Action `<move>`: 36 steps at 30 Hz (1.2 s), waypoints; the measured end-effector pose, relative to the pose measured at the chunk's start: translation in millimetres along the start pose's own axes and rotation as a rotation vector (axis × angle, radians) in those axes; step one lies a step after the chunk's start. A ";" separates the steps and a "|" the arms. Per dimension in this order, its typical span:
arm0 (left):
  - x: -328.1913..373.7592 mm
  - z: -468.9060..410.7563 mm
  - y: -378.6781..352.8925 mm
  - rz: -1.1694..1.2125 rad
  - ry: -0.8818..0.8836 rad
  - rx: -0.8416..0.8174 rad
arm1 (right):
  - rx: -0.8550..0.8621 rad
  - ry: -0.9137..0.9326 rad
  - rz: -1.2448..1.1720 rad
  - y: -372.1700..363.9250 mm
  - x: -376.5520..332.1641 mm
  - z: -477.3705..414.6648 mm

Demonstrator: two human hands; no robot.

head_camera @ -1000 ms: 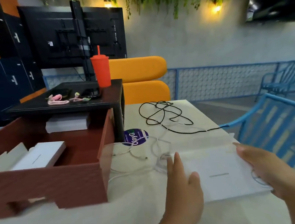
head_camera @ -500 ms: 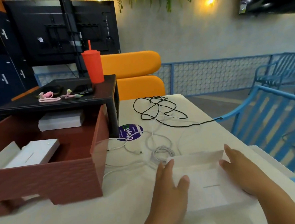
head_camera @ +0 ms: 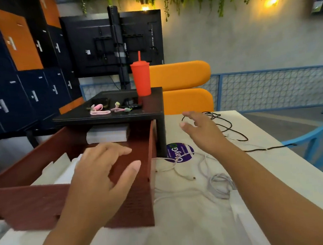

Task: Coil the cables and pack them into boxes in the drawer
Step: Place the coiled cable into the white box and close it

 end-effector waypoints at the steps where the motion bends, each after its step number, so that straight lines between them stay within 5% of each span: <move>1: -7.1 2.0 -0.1 -0.042 -0.004 -0.016 | -0.011 0.004 -0.004 -7.6 -2.5 -11.1; 12: -55.2 16.9 -14.3 -0.200 -0.155 -0.014 | -0.209 0.009 0.175 -77.4 18.0 -104.3; 17: -64.2 15.0 -19.8 -0.179 -0.248 0.043 | -0.060 0.022 0.086 -91.7 32.3 -108.6; 36: -71.6 -66.6 -63.8 -0.172 -0.155 -0.109 | -0.154 0.053 0.214 -78.6 20.9 -111.7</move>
Point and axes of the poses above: each hand's wrist, its own z-axis away from the middle knuckle, its own y-axis out of the back of the hand, x = y × z, the point moved 1 cm from there along -z, towards the middle knuckle, and after that the axes turned 7 degrees about y, right-handed, at the moved point
